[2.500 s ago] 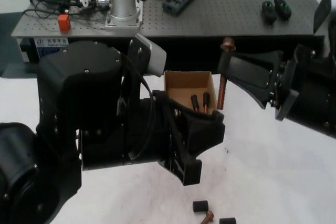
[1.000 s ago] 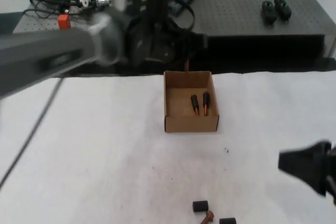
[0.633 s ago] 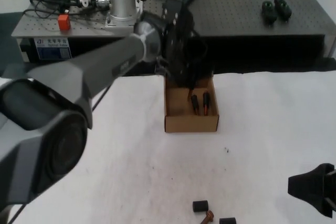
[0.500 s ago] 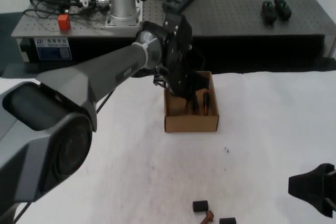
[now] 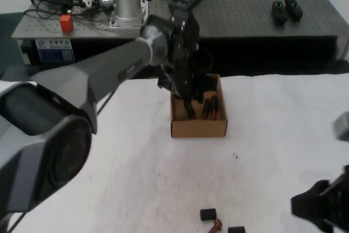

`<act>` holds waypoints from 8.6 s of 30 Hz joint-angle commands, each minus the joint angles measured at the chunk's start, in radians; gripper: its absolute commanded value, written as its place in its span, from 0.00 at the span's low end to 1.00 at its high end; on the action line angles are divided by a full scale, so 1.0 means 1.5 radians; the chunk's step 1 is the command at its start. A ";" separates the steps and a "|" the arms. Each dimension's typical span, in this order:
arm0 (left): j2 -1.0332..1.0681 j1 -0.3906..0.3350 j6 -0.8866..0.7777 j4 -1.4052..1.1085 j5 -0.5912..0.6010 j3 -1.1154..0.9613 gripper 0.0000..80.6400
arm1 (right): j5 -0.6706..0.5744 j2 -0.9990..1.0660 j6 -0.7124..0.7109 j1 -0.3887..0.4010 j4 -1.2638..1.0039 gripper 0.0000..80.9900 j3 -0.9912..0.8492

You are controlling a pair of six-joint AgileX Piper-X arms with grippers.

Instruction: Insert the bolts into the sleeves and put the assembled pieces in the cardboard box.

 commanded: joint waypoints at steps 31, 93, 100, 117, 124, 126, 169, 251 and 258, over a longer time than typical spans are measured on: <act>-0.604 -0.001 0.065 -0.157 -0.113 0.685 0.25 | 0.145 0.529 -0.233 0.225 -0.069 0.43 -0.183; -0.275 -0.233 0.245 -0.112 0.025 0.551 0.36 | 0.179 0.050 -0.153 -0.017 -0.029 0.05 -0.046; -0.249 -0.233 0.245 -0.082 0.022 0.538 0.36 | 0.179 0.020 -0.153 -0.017 -0.013 0.05 -0.046; -0.249 -0.233 0.238 -0.072 0.024 0.535 0.01 | 0.167 0.017 -0.153 -0.017 -0.013 0.05 -0.046; -0.412 -0.186 0.131 -0.136 -0.006 0.566 0.01 | 0.028 -0.038 -0.113 -0.017 -0.052 0.05 -0.046; -0.491 -0.157 0.081 -0.220 0.001 0.614 0.01 | -0.025 -0.052 -0.093 -0.015 -0.054 0.05 -0.037; -0.686 -0.093 -0.305 -0.755 0.275 0.872 0.08 | -0.137 0.084 0.165 0.195 -0.805 0.05 0.078; -0.686 -0.089 0.174 -0.183 -0.065 0.872 0.57 | 0.147 0.765 -0.425 0.264 0.037 0.36 -0.485; -0.686 -0.089 0.190 -0.183 -0.033 0.872 0.57 | 0.191 0.766 -0.422 0.264 0.048 0.05 -0.485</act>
